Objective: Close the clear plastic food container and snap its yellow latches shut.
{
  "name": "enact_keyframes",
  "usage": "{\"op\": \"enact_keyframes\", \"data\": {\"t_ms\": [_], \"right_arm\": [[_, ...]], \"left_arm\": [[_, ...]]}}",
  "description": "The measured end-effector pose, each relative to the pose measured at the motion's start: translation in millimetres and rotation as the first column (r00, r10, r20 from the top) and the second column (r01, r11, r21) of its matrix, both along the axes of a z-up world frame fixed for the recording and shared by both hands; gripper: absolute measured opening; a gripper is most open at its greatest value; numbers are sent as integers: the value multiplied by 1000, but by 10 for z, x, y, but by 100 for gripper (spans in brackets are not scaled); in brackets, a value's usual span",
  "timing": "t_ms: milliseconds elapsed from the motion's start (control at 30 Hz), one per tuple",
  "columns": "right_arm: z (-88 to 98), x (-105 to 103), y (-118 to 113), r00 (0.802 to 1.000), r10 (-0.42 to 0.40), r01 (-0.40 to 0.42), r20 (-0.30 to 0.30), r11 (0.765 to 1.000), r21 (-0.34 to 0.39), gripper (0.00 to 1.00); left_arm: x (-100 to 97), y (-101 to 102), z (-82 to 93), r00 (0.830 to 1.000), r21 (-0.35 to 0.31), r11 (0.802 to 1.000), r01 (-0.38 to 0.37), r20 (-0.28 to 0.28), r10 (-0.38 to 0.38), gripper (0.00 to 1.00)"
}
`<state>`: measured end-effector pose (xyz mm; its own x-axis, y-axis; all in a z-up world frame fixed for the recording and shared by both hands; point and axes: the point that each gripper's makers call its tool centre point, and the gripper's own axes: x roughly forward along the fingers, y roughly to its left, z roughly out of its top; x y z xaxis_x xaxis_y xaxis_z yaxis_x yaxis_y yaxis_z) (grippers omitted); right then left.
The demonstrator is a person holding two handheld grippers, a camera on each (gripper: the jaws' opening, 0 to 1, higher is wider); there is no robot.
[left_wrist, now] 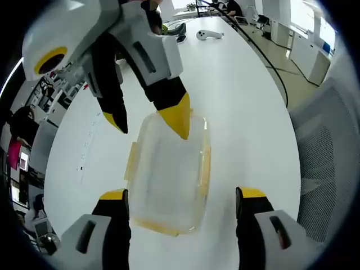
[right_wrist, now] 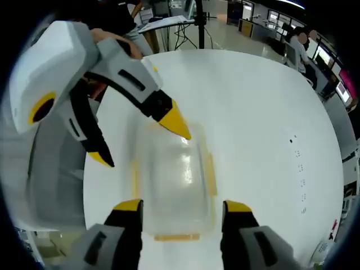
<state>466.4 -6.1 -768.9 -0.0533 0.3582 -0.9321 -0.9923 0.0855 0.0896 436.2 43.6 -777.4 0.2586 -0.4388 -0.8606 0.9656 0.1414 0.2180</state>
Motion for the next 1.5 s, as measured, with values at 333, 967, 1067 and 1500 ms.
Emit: {"op": "enact_keyframes", "data": {"t_ms": [333, 967, 1067, 1500], "right_arm": [[-63, -122, -90, 999, 33, -33, 21, 999, -21, 61], [-210, -185, -74, 995, 63, -61, 74, 998, -31, 72], [-257, -185, -99, 992, 83, -78, 91, 996, -53, 74], [-372, -137, -147, 990, 66, -58, 124, 996, -65, 75]], "left_arm": [[107, 104, -86, 999, 28, 1000, -6, -41, 7, 82], [203, 137, -201, 997, 59, 998, 10, -76, -5, 85], [209, 127, -233, 997, 63, 998, 15, -81, -10, 85], [233, 161, -410, 996, 113, 993, 40, -85, -31, 84]]}}
